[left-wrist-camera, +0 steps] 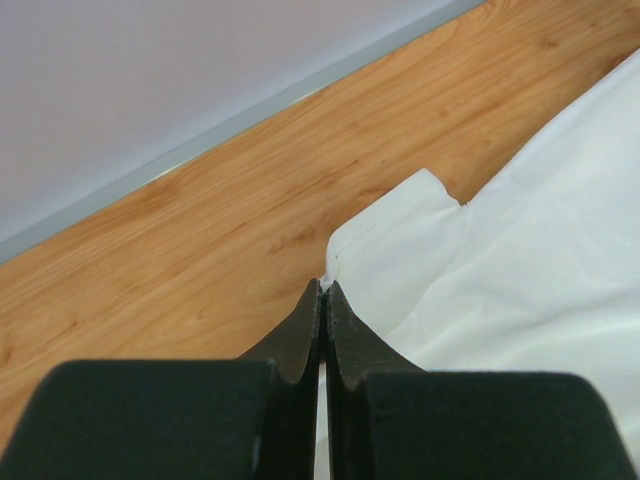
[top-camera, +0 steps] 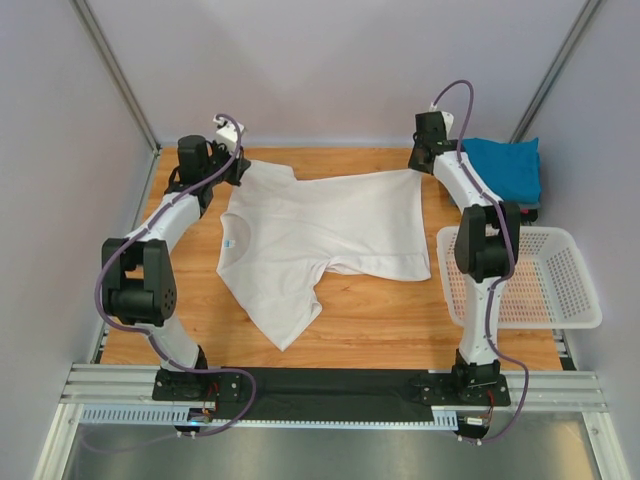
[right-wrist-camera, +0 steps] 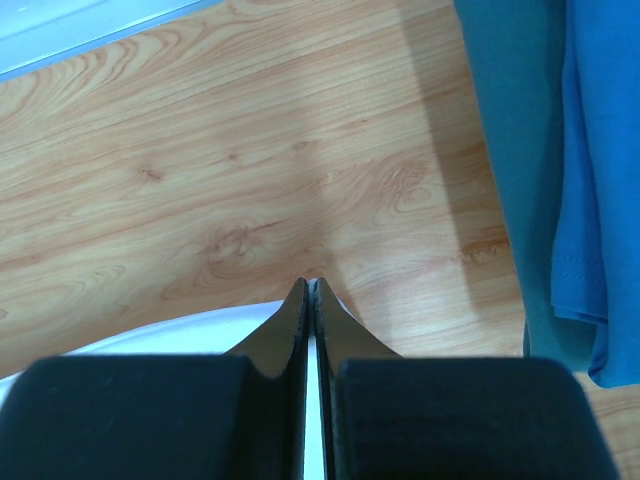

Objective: Fold and stack the t-shirts
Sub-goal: Flatten the tshirt out

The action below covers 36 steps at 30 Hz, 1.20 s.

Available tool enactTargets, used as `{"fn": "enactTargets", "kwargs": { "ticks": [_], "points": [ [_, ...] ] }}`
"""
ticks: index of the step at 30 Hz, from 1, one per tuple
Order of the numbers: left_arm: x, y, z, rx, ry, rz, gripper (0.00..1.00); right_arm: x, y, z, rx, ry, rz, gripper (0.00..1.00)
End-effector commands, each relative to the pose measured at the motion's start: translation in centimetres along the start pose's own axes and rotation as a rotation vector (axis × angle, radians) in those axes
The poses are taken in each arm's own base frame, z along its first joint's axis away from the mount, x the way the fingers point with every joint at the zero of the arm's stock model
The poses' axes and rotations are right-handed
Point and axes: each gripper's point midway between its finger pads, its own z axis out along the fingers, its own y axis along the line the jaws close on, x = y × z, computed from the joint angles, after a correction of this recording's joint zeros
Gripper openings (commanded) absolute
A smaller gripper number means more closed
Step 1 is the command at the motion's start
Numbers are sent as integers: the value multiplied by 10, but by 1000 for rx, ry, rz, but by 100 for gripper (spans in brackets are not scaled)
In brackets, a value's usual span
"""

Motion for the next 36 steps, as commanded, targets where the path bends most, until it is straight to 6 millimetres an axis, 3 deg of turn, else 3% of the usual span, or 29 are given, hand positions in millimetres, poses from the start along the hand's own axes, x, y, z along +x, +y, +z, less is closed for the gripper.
{"fn": "enactTargets", "kwargs": {
  "ticks": [1,7,10,13,16,20,23,25,26,31,32,34,36],
  "points": [
    [-35,-7,-12,44,-111,93,0,-35,1,-26,-27,-93,12,1],
    [-23,-16,-21,60,-106,101,0,-20,-9,-24,9,-70,0,0],
    [-28,-9,-27,9,-107,115,0,-19,-8,-27,1,-67,6,0],
    [-45,-3,-35,-38,-137,127,0,-26,-5,-34,-17,-78,13,1],
    [-78,0,-47,-57,-200,132,0,-47,0,-54,-51,-122,23,1],
    [-135,-7,-74,-58,-318,197,0,-82,4,-93,-98,-212,35,0],
    [-178,-12,-103,-75,-395,272,0,-110,3,-138,-141,-293,49,1],
    [-197,-19,-125,-84,-427,325,0,-115,2,-155,-160,-312,53,0],
    [-207,-22,-134,-87,-444,346,0,-123,0,-175,-177,-345,63,0],
    [-236,-44,-190,-110,-510,433,0,-131,-10,-226,-217,-421,73,0],
    [-238,-48,-198,-113,-518,445,0,-136,-13,-245,-230,-454,75,1],
    [-247,-59,-222,-124,-555,471,0,-135,-17,-259,-243,-471,69,0],
    [-248,-64,-233,-131,-569,480,0,-140,-22,-286,-265,-521,76,1]
  ]
}}
